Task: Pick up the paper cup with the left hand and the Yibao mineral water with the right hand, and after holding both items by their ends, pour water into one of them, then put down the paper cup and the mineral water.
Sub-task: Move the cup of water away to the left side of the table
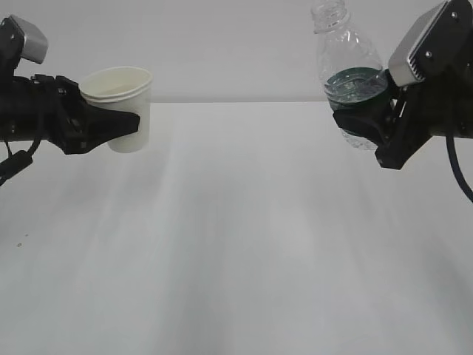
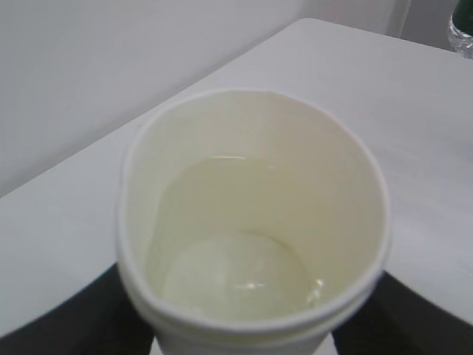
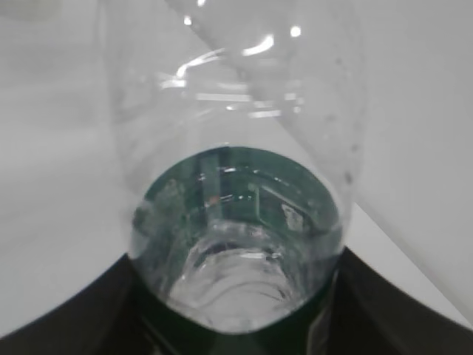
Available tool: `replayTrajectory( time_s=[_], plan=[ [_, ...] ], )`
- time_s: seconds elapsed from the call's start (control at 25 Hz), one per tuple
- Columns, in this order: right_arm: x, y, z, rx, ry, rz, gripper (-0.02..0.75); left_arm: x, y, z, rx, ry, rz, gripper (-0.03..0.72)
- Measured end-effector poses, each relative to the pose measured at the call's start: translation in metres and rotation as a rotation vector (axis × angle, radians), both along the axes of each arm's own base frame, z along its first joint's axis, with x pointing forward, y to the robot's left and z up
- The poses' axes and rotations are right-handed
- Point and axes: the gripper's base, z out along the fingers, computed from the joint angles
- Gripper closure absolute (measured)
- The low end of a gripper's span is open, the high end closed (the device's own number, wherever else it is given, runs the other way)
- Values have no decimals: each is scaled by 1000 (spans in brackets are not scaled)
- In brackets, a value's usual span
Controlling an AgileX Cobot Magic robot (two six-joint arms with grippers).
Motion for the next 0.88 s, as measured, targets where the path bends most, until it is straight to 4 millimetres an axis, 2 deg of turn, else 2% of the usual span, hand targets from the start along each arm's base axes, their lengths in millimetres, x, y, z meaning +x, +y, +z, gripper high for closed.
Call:
replayTrajectory(
  time_s=[0.72,0.88],
  plan=[
    [0,0,0,1,2,-1,302,5,32,-1,19,4,74,222],
    [0,0,0,1,2,-1,302,5,34,-1,19,3,75,222]
  ],
)
